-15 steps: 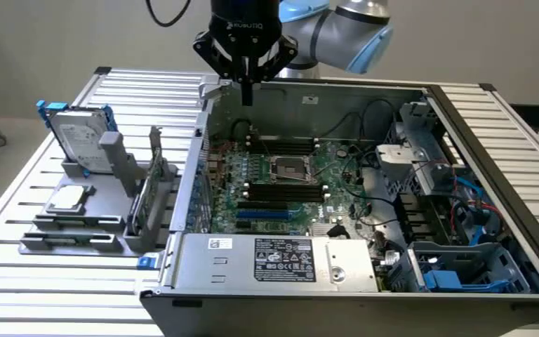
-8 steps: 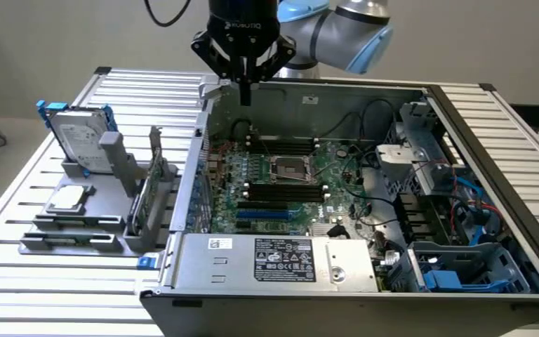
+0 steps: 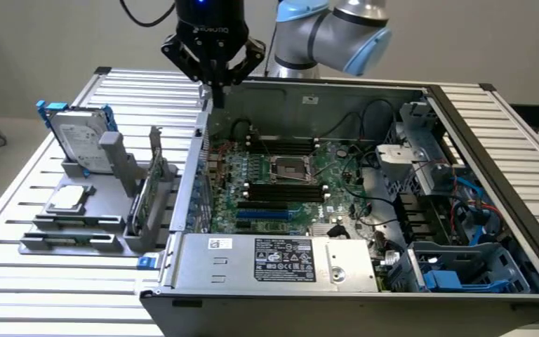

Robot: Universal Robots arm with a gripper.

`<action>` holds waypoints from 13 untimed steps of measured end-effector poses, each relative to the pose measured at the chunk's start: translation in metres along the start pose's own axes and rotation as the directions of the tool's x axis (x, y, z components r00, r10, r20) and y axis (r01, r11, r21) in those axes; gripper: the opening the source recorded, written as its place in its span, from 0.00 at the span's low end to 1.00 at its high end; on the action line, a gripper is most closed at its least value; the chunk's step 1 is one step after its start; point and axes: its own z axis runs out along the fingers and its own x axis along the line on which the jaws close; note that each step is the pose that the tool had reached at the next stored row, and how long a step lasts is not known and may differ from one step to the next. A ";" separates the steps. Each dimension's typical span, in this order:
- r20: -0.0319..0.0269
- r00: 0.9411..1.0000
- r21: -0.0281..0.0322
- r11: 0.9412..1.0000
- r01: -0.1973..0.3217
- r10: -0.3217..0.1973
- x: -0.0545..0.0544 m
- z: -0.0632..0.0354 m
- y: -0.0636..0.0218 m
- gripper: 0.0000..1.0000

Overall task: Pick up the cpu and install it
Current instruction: 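Reach for the cpu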

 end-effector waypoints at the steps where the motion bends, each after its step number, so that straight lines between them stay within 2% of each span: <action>1: 0.000 1.000 0.000 1.000 0.000 0.000 0.005 0.0017 -0.0002 0.11; 9: 0.000 1.000 0.002 1.000 0.000 0.000 0.041 0.0144 -0.0015 0.11; 13: 0.000 1.000 0.002 1.000 0.000 0.000 0.059 0.0174 -0.0023 0.11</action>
